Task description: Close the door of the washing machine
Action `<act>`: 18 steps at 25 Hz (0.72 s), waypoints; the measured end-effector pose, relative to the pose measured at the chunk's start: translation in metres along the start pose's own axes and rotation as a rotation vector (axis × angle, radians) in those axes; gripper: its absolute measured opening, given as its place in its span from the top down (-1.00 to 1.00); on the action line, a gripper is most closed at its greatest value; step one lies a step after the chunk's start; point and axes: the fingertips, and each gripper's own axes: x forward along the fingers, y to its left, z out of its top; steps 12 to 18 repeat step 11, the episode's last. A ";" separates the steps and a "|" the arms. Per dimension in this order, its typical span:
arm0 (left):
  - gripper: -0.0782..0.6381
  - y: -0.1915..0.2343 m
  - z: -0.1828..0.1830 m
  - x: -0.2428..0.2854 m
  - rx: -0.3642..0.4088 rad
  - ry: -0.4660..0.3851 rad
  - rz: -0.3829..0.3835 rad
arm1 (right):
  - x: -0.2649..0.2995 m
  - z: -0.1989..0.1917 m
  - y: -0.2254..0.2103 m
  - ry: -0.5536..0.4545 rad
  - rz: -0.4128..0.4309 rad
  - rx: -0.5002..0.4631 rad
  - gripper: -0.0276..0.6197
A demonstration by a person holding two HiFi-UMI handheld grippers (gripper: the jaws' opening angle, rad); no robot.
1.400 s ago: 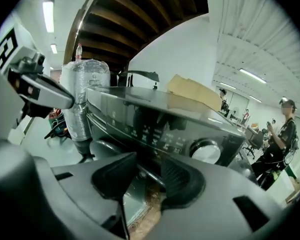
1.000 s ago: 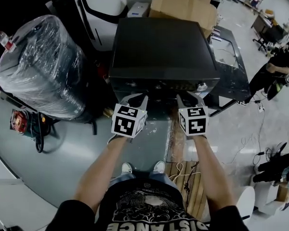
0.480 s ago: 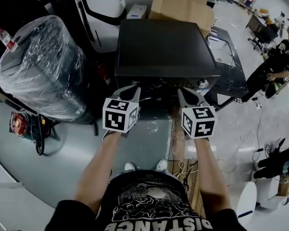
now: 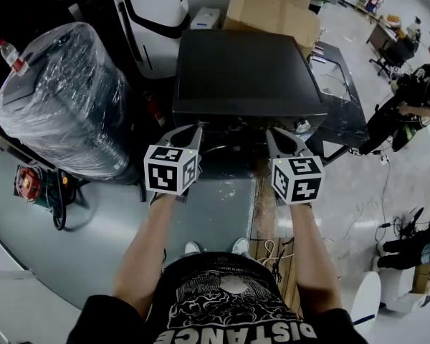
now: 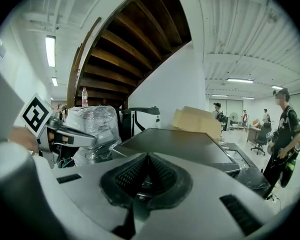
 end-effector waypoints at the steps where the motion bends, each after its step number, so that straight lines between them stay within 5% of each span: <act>1: 0.69 0.000 0.000 0.001 0.000 0.000 0.001 | 0.000 -0.001 -0.001 -0.001 -0.002 0.001 0.84; 18: 0.69 -0.007 0.006 0.008 0.003 -0.008 0.000 | 0.000 -0.006 -0.010 -0.012 -0.003 0.026 0.84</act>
